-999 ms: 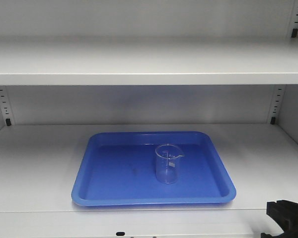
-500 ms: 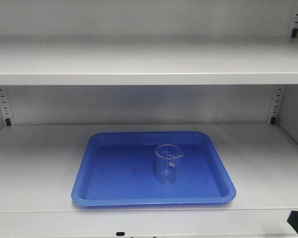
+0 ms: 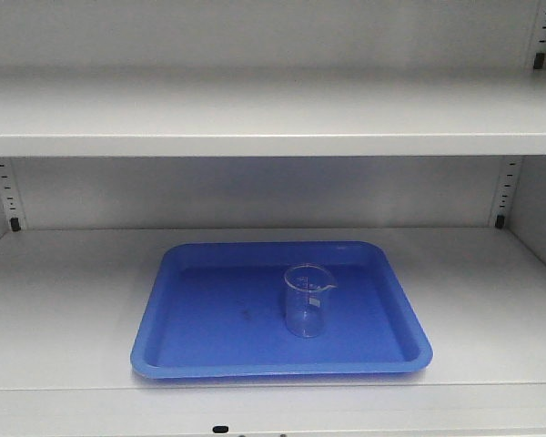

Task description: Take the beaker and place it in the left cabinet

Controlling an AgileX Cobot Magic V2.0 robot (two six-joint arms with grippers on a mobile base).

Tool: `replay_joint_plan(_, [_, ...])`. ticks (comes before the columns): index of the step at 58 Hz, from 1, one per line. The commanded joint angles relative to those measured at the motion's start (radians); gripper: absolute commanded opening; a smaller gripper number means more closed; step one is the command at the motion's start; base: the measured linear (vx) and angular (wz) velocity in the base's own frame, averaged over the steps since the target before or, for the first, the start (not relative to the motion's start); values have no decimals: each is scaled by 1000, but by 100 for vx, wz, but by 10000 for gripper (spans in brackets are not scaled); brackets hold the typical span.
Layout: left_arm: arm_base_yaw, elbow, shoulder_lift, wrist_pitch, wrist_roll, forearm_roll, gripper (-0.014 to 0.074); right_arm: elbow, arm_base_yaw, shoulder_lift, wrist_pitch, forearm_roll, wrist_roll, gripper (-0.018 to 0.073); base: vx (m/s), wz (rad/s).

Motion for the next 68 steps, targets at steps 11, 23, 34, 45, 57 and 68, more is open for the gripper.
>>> replay_joint_plan(11, [-4, 16, -18, -83, -3, -8, 1, 75, -11, -255, 15, -160, 133, -9, 0, 0])
replay_joint_plan(23, [-4, 16, -18, -83, -3, -8, 1, 76, -9, -315, 113, -155, 130, -9, 0, 0])
replay_joint_plan(34, [-4, 16, -18, -83, -3, -8, 1, 76, -9, -315, 112, -154, 130, -9, 0, 0])
replay_joint_plan(45, [-4, 16, -18, -83, -3, -8, 1, 76, -9, -315, 112, -154, 130, -9, 0, 0])
replay_joint_plan(57, [-4, 16, -18, -83, -3, -8, 1, 76, -9, -315, 112, -154, 130, -9, 0, 0])
replay_joint_plan(68, [-4, 16, -18, -83, -3, -8, 1, 76, -9, -315, 112, -154, 130, -9, 0, 0])
